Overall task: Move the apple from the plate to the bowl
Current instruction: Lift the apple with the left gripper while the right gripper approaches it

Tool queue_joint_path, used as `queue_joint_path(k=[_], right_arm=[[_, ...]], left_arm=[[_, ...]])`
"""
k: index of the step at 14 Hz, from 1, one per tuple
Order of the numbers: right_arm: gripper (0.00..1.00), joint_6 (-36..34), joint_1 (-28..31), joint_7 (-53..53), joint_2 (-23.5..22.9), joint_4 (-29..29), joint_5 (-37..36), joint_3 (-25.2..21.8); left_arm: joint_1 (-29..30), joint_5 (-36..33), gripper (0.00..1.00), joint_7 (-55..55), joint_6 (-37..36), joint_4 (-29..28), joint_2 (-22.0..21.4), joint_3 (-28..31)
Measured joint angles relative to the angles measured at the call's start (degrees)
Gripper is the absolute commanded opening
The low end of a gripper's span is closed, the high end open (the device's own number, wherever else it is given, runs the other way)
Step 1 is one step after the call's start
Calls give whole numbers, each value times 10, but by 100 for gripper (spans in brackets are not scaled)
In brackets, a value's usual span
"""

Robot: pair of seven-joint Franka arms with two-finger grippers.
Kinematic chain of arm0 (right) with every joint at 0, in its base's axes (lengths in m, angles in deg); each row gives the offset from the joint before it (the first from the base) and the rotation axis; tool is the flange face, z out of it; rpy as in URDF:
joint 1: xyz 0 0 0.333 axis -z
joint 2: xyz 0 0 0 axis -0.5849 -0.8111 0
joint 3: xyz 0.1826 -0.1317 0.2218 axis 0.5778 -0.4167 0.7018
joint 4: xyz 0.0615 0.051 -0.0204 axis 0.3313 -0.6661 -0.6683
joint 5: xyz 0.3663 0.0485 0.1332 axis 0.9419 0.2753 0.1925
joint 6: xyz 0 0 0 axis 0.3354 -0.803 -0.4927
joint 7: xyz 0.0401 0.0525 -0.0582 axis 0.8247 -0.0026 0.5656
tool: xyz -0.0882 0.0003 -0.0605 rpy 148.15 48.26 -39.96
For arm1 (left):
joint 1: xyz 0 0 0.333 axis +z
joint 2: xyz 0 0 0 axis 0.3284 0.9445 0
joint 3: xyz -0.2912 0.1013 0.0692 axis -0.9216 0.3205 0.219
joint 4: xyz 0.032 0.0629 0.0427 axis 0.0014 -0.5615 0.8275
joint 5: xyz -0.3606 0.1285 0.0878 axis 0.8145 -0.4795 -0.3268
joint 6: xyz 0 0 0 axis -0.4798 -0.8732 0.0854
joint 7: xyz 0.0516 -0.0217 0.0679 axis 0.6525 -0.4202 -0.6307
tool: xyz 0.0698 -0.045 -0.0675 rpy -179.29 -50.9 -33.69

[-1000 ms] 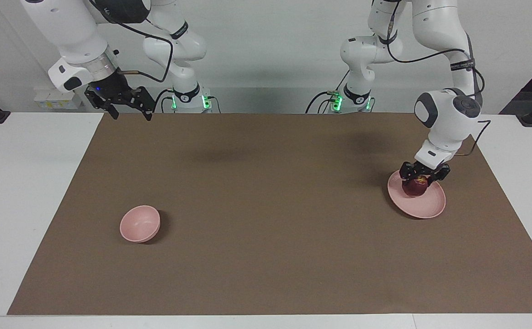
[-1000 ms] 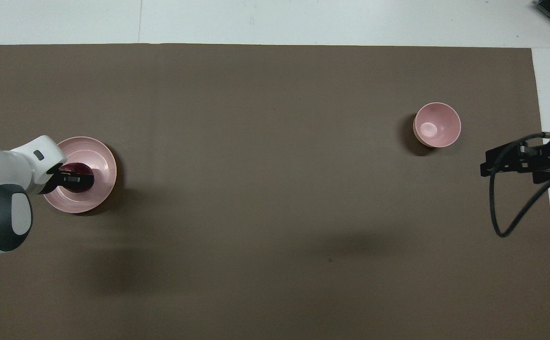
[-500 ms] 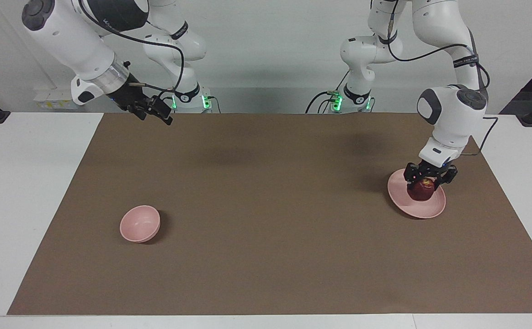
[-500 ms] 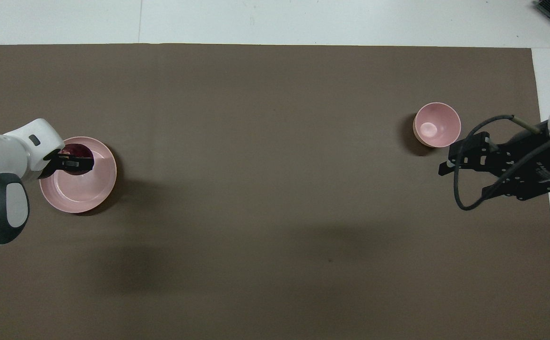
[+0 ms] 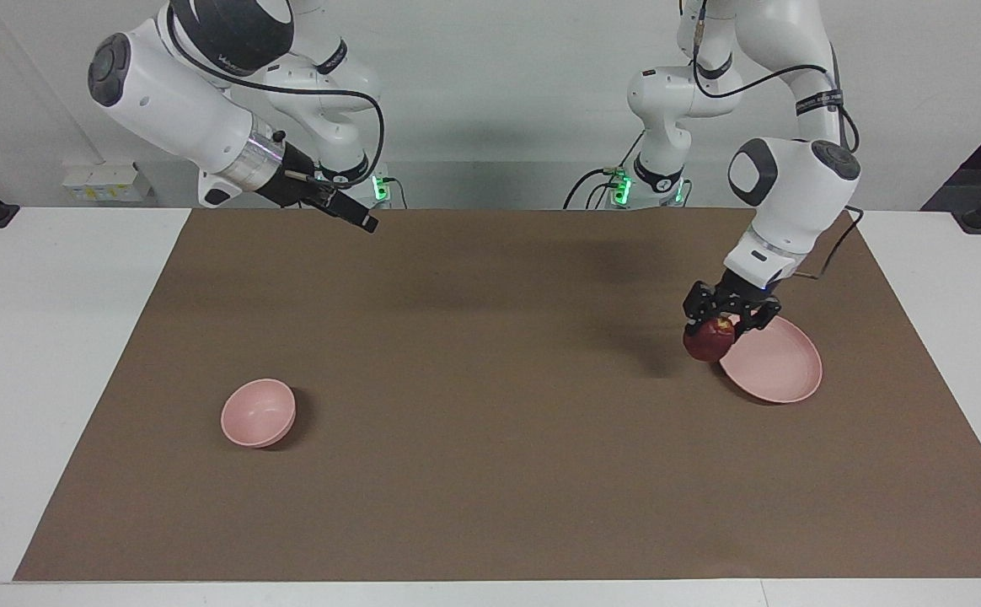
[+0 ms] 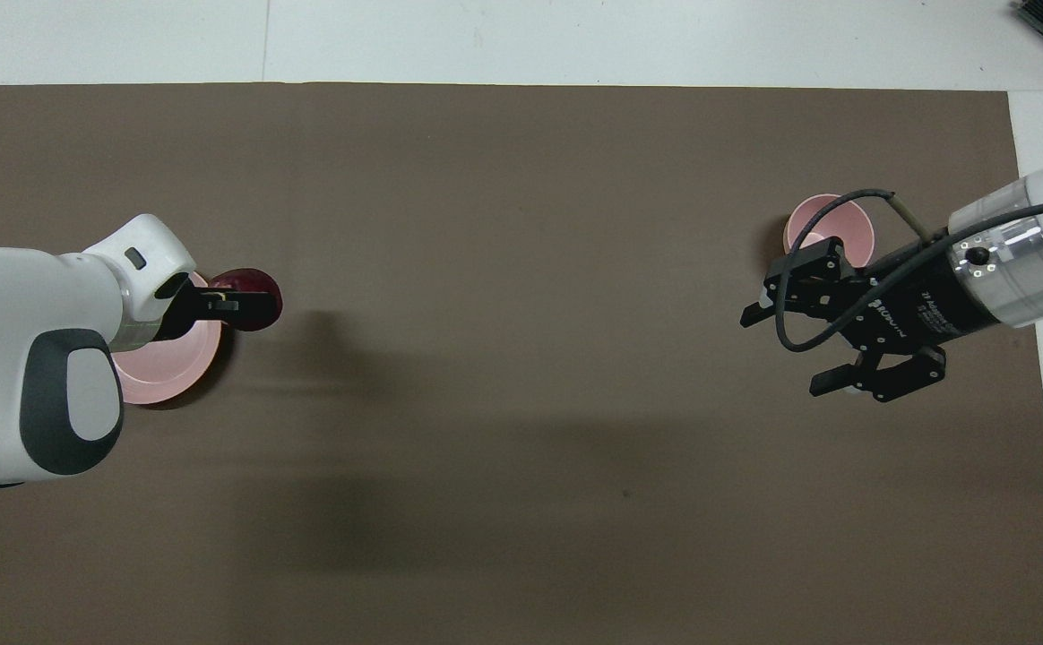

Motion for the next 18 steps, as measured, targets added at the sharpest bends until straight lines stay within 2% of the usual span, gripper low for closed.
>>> queue_joint_path(k=[3,8,10,13,18], right_arm=[[100,21,0,-20,-23,-29,77,0],[100,134,-27,-47,-28,-107,177,0],[100,176,-50,-80,-30,-120,202,0],[100,244,-89,-135,-37,-136,227,1],[100,331,-120,-143,-85,-144,339,1]], left_arm=[[-1,123,0,-2,0,1,0,-41],[-1,292,0,-1,2,13,0,-83],[-1,340,0,-1,17,16,0,-101],[-1,405,0,-2,85,16,-1,-153],[-1,475,0,-2,152,16,-1,-227]])
